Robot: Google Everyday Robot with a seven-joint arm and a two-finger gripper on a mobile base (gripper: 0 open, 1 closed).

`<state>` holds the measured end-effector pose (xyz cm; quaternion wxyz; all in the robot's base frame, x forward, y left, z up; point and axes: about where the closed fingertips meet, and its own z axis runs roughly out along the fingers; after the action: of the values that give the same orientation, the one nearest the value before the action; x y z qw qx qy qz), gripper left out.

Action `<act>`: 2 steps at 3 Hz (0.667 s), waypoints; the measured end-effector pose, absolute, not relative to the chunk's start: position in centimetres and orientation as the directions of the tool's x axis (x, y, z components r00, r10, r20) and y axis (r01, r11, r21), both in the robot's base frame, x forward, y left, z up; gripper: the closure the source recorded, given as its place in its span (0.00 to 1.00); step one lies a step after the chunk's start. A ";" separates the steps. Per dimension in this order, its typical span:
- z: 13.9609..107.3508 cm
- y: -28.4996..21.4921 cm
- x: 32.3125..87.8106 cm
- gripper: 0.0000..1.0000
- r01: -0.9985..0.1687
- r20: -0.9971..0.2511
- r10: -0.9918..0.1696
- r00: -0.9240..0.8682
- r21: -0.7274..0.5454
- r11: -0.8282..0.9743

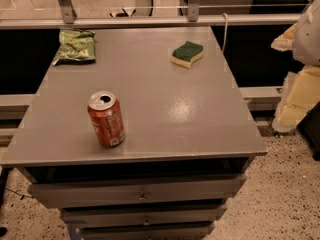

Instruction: Move sponge near coke can

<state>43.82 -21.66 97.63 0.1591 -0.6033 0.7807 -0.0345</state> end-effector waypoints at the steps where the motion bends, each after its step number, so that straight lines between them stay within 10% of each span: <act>1: 97.6 -21.7 43.8 0.00 -0.931 -0.207 -0.953 -0.221 -0.246 0.270; 2: 98.5 -20.8 46.0 0.00 -0.930 -0.265 -0.946 -0.189 -0.262 0.259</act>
Offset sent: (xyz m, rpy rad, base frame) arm 0.0575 0.0222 0.0199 0.1456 -0.0684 0.0704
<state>46.01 -20.75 98.47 0.1884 -0.6084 0.7707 -0.0211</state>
